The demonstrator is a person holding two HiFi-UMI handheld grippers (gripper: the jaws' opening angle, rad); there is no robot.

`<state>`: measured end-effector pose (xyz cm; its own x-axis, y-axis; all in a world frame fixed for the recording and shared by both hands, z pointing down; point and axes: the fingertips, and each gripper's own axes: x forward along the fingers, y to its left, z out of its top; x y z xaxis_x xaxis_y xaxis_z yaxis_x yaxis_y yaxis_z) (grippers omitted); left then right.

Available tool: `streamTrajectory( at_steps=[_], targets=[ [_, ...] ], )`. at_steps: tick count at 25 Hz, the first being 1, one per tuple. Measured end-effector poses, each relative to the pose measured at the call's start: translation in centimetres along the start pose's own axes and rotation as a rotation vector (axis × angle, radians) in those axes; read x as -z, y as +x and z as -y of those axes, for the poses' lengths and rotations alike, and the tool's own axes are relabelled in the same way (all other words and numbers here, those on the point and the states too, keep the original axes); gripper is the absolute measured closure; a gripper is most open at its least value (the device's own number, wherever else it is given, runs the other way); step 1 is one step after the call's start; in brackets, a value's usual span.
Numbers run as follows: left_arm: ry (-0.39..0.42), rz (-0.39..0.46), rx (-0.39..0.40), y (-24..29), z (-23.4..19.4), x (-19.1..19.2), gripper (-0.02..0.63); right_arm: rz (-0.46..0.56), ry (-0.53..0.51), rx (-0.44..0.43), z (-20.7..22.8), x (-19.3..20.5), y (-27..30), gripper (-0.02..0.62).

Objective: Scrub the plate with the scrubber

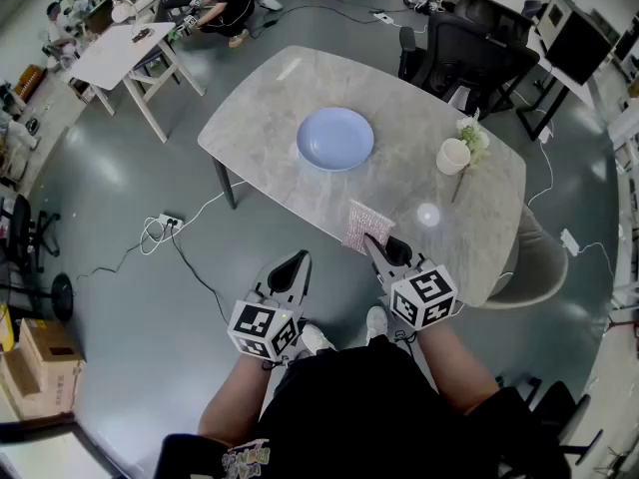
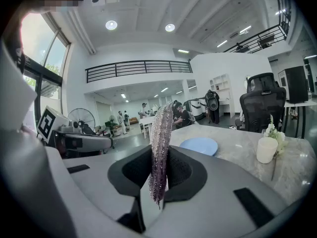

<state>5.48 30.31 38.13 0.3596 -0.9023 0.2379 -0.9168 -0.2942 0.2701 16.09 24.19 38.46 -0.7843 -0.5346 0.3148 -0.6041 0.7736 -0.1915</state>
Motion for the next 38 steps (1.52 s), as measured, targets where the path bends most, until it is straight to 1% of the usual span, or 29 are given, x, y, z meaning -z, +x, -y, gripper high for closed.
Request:
streamTrajectory(
  at_steps=[6,11,15,18,25,28,33,38],
  targets=[
    [0.006,0.000,0.018,-1.5,-0.9,0.1,0.589,0.010,0.024,0.011,-1.6,0.3,0.7,0.523],
    [0.029,-0.009,0.037,-3.0,-2.1,0.5,0.588,0.020,0.038,0.021,-3.4,0.7,1.8,0.522],
    [0.023,-0.016,0.030,-3.9,-3.3,0.8,0.588,0.018,0.046,0.022,-4.3,1.0,2.8,0.522],
    [0.009,-0.022,0.018,-3.7,-4.0,0.9,0.588,0.014,0.045,0.017,-4.1,0.7,3.5,0.522],
    [-0.034,-0.029,-0.004,-0.5,-5.9,0.6,0.588,0.015,0.050,0.015,-1.0,-0.5,6.1,0.522],
    [-0.035,-0.041,-0.016,1.1,-7.4,0.0,0.588,0.010,0.065,0.009,0.5,-1.2,8.2,0.522],
    [-0.060,-0.054,-0.037,6.0,-10.0,-1.3,0.589,-0.005,0.071,-0.006,4.7,-2.8,11.9,0.522],
    [-0.069,-0.066,-0.053,11.2,-12.9,-2.4,0.588,-0.027,0.080,-0.005,9.3,-3.9,15.8,0.522]
  ],
)
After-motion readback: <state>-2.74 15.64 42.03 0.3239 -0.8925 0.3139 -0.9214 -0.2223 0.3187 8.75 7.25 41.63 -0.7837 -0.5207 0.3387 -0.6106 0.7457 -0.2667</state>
